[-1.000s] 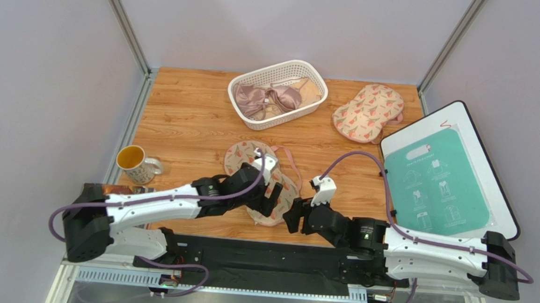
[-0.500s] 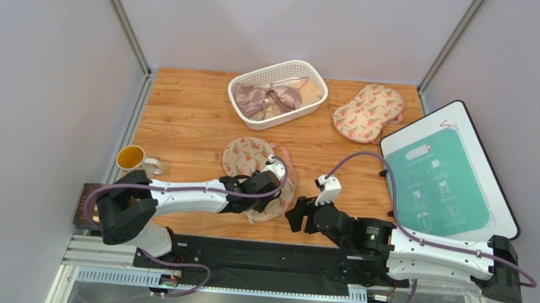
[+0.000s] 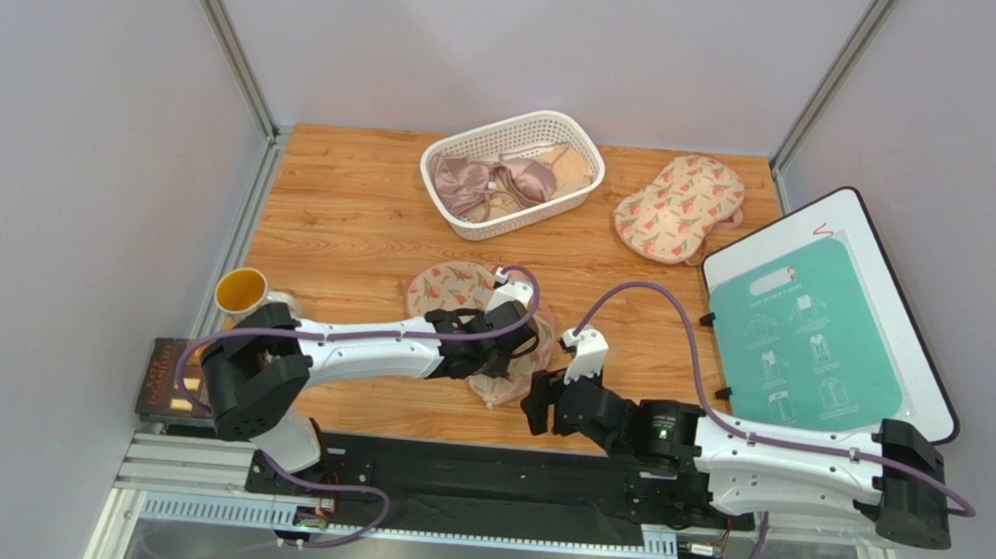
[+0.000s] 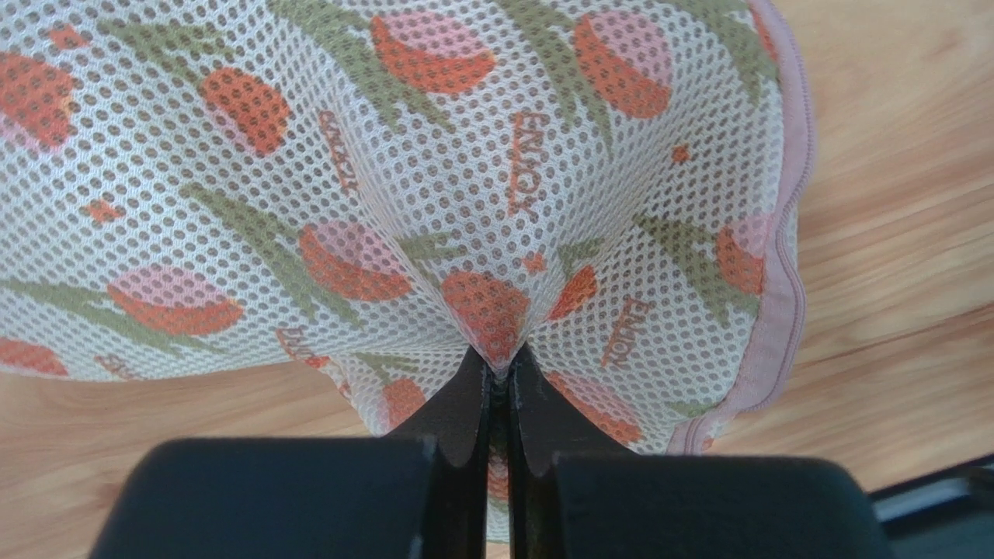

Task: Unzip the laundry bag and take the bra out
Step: Unzip the laundry bag at the center of the board.

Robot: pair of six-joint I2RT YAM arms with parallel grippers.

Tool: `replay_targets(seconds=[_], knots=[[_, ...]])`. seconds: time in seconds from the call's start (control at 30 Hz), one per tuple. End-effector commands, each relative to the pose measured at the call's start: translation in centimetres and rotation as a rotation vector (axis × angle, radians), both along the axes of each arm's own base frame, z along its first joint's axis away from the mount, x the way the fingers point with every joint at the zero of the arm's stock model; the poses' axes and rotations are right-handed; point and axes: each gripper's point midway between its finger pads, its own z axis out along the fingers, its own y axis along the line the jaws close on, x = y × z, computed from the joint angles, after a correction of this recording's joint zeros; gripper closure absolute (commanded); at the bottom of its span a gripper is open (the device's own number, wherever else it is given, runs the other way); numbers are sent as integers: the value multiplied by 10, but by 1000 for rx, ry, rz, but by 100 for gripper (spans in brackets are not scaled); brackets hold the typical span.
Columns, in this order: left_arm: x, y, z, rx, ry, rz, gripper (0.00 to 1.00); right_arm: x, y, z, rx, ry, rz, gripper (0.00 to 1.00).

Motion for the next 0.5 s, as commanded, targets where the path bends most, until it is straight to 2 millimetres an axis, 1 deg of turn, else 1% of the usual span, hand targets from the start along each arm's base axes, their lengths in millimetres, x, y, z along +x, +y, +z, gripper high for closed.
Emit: replay_targets(seconds=[0.0,0.07,0.1,0.17,0.2,0.27,0.33,0.37,0.47], knots=[[-3,-26,16,-145,112,88,100,2,21,3,5,-38,77,28],[1,-27,23,-176,128,95,100,0,25,1,3,-45,112,29],[1,-28,30,-201,136,88,100,-2,30,1,20,-44,128,30],[3,-25,35,-222,141,96,100,-1,33,2,37,-52,132,30],[2,-25,41,-244,141,94,100,-1,34,0,35,-52,134,30],[3,-23,44,-268,150,107,100,-1,40,2,53,-55,142,31],[1,-26,50,-306,168,109,100,-3,45,0,67,-49,156,31],[1,-27,52,-324,174,113,100,-3,51,3,95,-52,159,32],[-1,-32,58,-372,208,122,100,-3,53,-6,76,-38,156,34]])
